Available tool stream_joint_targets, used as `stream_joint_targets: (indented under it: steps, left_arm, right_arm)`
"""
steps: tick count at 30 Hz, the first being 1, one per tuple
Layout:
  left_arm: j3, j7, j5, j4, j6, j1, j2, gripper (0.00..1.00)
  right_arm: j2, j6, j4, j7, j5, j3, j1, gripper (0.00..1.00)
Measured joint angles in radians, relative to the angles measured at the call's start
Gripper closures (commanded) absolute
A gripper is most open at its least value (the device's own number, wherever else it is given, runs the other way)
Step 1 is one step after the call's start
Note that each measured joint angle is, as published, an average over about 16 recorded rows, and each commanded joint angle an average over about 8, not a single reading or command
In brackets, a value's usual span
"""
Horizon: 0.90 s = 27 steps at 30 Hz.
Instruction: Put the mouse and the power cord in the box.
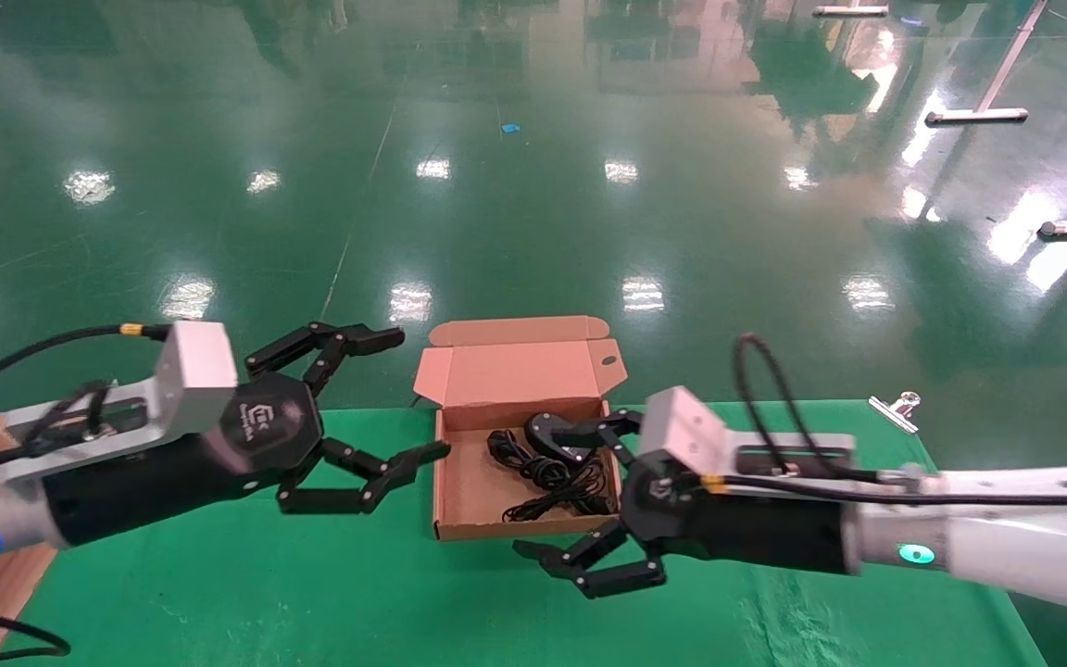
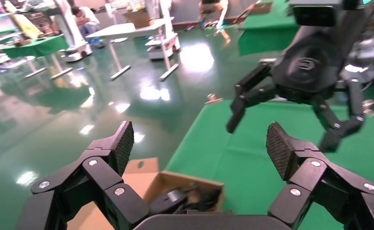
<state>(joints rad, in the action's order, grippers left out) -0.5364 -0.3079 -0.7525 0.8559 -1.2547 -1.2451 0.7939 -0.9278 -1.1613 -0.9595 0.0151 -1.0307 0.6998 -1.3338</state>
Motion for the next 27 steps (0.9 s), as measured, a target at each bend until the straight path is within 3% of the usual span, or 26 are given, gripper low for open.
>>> stream_joint_targets:
  steps: [20, 27]
  left_arm:
    - [0.201, 0.389, 0.017, 0.336, -0.189, 0.134, -0.143, 0.0]
    - [0.235, 0.454, 0.02, 0.392, -0.221, 0.156, -0.167, 0.0]
  right_arm:
    - [0.252, -0.266, -0.258, -0.161, 0.238, -0.334, 0.206, 0.0]
    - [0.294, -0.31, -0.301, -0.188, 0.279, -0.39, 0.241, 0.0]
